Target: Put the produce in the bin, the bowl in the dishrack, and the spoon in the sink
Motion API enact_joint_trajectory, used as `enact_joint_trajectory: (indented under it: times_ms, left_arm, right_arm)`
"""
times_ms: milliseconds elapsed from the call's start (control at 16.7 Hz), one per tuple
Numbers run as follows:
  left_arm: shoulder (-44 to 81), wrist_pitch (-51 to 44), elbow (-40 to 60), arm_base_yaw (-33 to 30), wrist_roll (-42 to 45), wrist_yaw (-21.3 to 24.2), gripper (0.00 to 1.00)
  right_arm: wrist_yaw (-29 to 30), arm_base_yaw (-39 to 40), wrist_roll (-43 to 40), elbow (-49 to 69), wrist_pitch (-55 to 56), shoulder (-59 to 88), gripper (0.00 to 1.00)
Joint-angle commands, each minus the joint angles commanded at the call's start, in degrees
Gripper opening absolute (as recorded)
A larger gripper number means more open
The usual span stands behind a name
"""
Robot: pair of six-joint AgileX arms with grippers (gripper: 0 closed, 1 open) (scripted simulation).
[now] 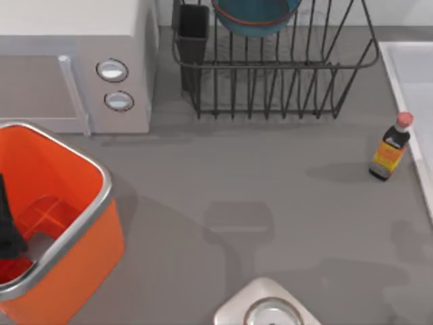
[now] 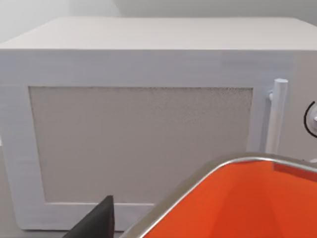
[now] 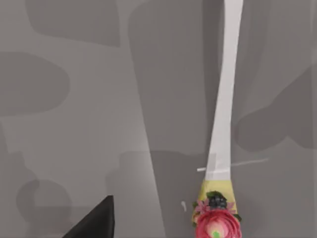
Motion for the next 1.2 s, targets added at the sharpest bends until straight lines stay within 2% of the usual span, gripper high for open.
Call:
enact_joint_trajectory:
  times_ms: [360,660,840,1200]
  left_arm:
    - [0.00,0.00,0.00,0.00,0.00,0.00,1.00]
    - [0.00,0.00,0.00,0.00,0.00,0.00,1.00]
    - [0.00,0.00,0.00,0.00,0.00,0.00,1.00]
    - [0.00,0.00,0.00,0.00,0.00,0.00,1.00]
  right_arm:
    - [0.03,0.46,0.69,-4.30,4.24,0.85,1.00]
    - [0.06,1.30,1.63,-13.51,20.42,7.97,1.00]
    - [-0.02,0.67,0.93,-14.90,27.09,12.59,1.00]
    - [-0.02,0.10,0.32,-14.67,28.63,13.96,1.00]
